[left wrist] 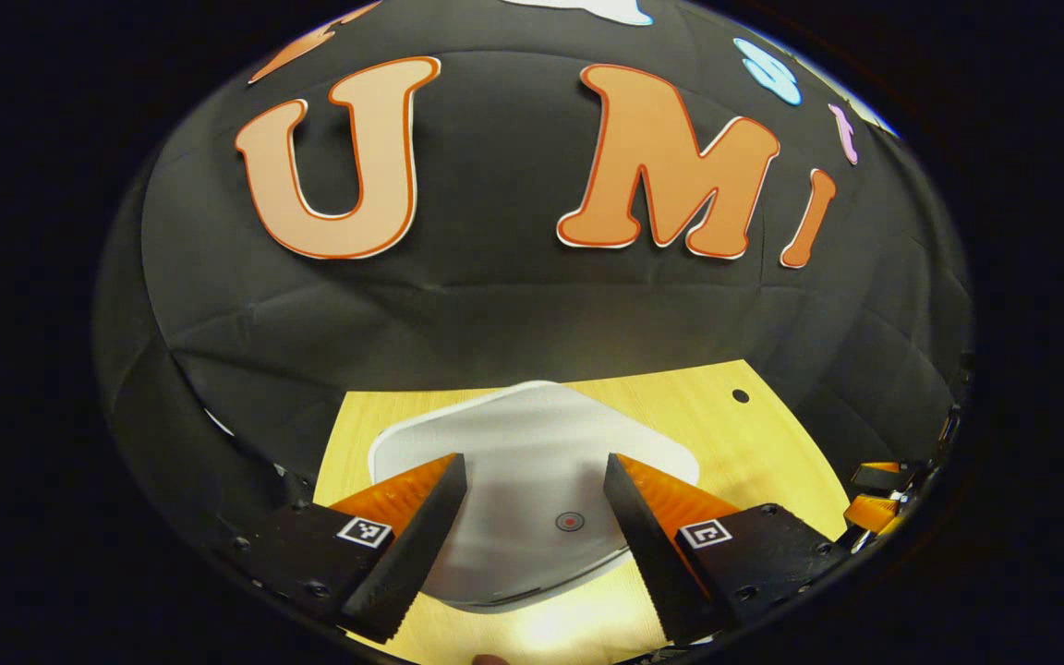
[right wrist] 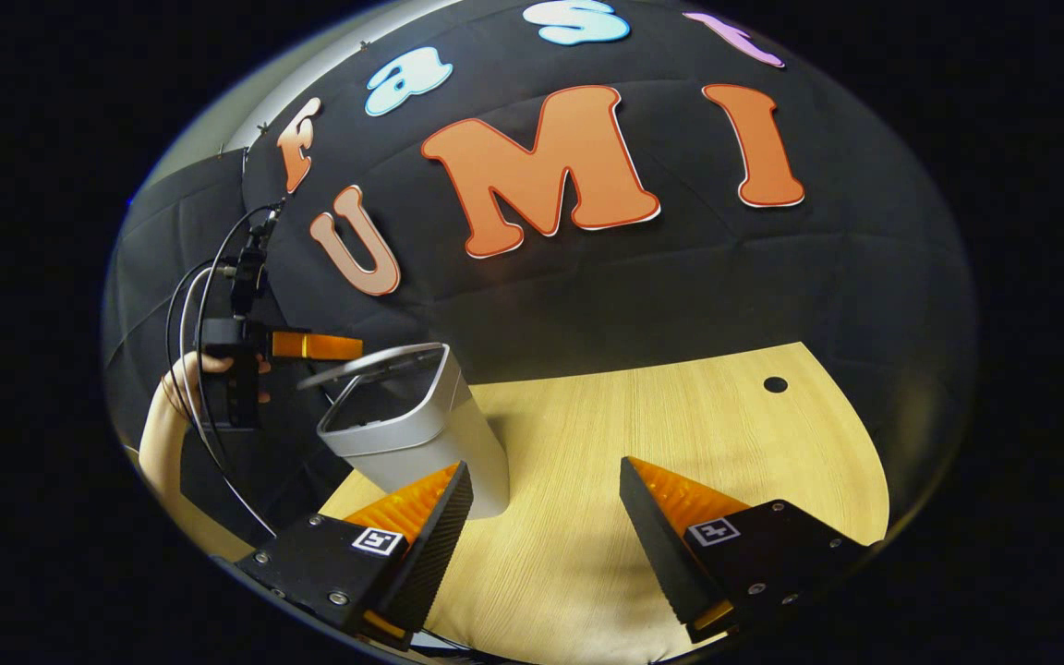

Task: Press the lid of the desktop garbage bin to open it, pick up the crumpled paper on the desktop and throw it into the bin, then pick up the pop can on the desktop and drop it into the bin, and finally close the garbage bin lid.

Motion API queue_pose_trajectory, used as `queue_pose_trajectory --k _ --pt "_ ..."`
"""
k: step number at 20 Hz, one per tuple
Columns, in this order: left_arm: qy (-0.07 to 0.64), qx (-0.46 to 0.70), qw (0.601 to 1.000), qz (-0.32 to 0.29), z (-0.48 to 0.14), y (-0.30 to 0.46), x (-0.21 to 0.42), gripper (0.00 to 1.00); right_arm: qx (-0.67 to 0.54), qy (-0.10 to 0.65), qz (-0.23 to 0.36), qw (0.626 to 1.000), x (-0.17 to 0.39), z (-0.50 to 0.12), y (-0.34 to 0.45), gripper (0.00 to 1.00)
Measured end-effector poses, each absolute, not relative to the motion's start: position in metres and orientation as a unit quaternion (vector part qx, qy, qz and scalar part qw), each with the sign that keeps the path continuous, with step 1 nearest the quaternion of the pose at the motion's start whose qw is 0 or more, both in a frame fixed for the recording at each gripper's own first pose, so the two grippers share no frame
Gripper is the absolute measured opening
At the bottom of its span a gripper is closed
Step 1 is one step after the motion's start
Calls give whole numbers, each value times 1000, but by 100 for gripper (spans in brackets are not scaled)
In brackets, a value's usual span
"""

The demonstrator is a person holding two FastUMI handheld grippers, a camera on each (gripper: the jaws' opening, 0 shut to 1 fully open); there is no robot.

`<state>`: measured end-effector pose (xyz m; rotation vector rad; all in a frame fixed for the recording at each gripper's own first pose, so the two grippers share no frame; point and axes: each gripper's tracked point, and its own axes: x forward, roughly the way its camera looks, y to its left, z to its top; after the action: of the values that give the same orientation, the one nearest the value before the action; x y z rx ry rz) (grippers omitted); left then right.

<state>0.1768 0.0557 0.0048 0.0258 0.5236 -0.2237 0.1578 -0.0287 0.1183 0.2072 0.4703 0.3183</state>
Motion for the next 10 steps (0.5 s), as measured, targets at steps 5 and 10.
queue_pose_trajectory --k 5,10 --pt "286 12 954 -92 -42 57 164 97 112 237 173 949 150 115 -25 96" --pt "234 47 968 -76 -42 57 167 98 122 242 174 947 145 112 -30 96"
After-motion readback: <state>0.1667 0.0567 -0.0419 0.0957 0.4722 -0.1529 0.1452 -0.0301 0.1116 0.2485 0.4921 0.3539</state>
